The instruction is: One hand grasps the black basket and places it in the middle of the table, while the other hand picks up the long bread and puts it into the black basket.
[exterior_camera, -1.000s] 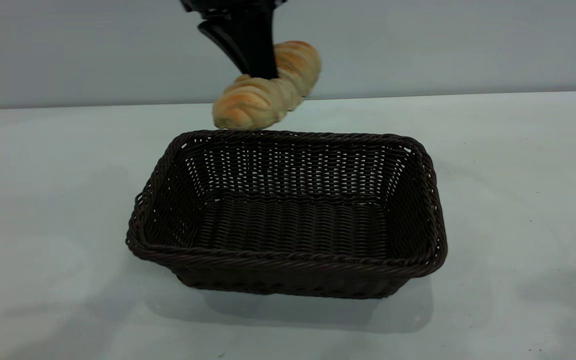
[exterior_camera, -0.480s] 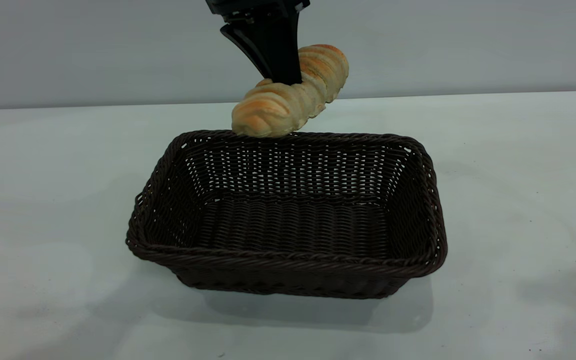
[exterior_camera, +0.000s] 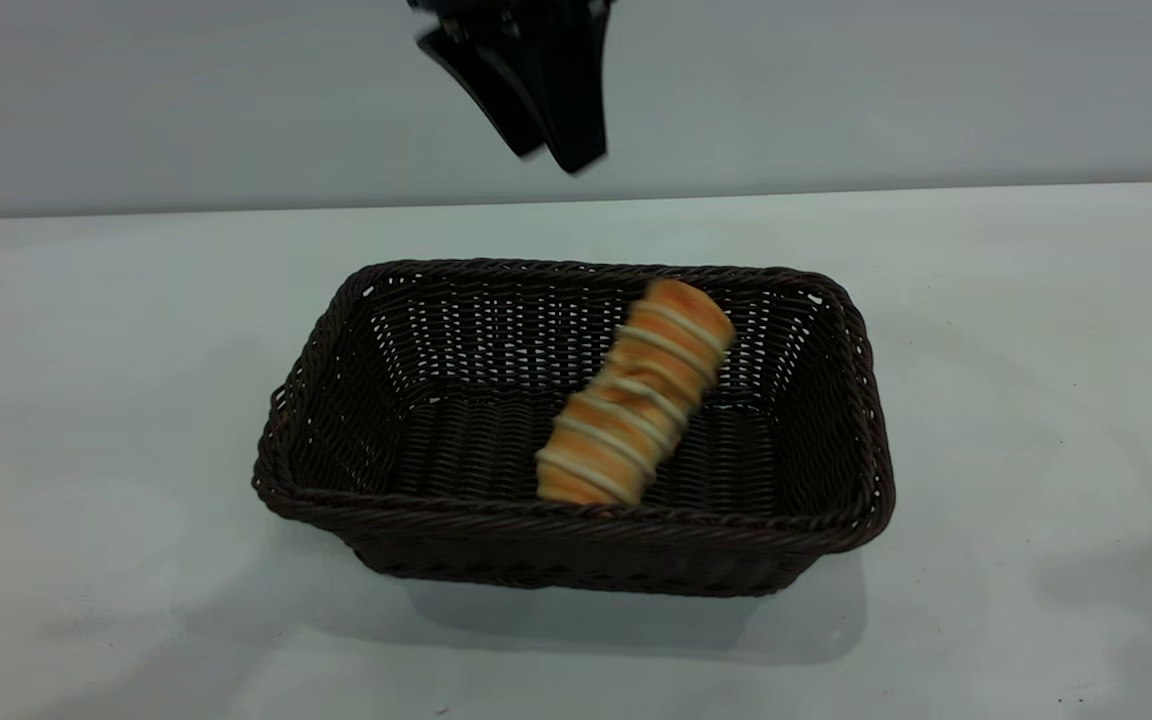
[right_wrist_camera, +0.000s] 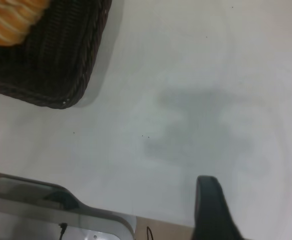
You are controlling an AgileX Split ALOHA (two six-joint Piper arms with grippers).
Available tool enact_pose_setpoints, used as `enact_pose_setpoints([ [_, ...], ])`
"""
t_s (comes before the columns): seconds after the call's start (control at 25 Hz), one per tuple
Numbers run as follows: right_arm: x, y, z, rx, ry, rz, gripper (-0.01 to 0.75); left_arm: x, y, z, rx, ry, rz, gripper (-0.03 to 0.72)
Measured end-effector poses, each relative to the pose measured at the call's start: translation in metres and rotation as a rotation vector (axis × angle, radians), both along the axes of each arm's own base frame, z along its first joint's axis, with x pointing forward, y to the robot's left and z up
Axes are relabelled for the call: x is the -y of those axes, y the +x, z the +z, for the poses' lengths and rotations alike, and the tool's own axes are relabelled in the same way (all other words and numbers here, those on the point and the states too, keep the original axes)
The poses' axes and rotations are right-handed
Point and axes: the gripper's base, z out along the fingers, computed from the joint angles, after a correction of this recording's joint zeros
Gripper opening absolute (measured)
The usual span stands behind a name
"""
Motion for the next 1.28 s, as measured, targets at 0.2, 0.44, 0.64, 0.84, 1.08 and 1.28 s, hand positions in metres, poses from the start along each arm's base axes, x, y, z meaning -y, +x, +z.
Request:
enact_pose_setpoints([
  [0.2,0.0,0.0,0.0,0.0,0.0,0.0,0.46,-0.015,0.016,0.052,0.234,0.098,0.153,0.501],
  [0.44,0.0,0.0,0.0,0.002,-0.009,0.013,0.46,-0.04,-0.011,0.14,0.446,0.064,0.249,0.501],
  [0.64,0.001,-0.006,0.005,0.026,-0.008,0.017,0.46,-0.061,-0.045,0.198,0.564,0.007,0.298,0.501],
  [0.84,0.004,-0.021,0.018,0.086,0.0,0.019,0.46,-0.088,-0.086,0.22,0.598,0.046,0.332,0.501],
  [1.08,0.007,-0.036,0.029,0.144,0.008,0.018,0.46,-0.122,-0.143,0.218,0.578,0.1,0.363,0.501],
  [1.28,0.007,-0.043,0.033,0.168,0.022,0.024,0.46,-0.148,-0.193,0.204,0.545,0.123,0.361,0.501],
])
